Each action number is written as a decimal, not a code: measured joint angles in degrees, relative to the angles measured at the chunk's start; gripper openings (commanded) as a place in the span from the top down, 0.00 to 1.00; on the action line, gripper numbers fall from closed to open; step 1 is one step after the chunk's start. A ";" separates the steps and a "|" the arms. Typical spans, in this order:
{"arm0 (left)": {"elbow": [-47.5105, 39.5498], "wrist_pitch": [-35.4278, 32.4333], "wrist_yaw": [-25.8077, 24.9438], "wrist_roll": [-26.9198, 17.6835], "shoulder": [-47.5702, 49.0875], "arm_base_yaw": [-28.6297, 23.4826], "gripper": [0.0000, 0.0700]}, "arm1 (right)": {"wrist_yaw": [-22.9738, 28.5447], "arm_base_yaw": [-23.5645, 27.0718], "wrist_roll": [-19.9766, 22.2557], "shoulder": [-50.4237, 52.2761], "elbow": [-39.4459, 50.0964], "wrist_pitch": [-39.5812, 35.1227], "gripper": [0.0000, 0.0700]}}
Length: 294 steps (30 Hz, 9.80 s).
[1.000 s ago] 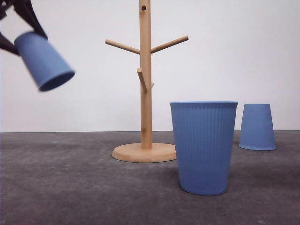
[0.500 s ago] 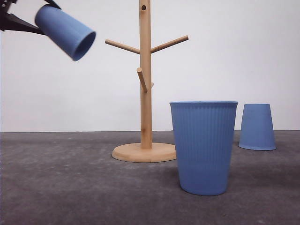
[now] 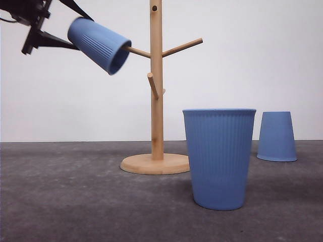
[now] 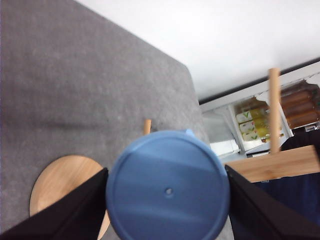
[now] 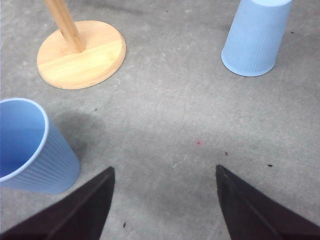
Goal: Place three cups
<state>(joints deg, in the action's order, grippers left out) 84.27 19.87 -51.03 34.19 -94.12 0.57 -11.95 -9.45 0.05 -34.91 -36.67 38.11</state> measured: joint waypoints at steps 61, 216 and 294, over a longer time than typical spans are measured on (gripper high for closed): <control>0.00 12.79 -1.59 -11.02 1.06 -0.05 0.15 | -0.02 0.00 0.00 0.02 0.00 0.00 0.42; -39.34 6.46 22.84 -28.60 37.54 1.22 0.22 | -34.88 12.27 -36.80 -37.03 -25.11 -33.96 0.51; -39.34 6.46 22.84 -28.62 37.54 1.22 0.22 | -34.44 0.50 -48.25 -53.48 -25.11 -50.41 0.21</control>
<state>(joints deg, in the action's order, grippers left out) 44.93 26.33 -28.18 5.57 -56.58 1.78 -46.39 -8.96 -48.19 -88.39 -61.78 -12.30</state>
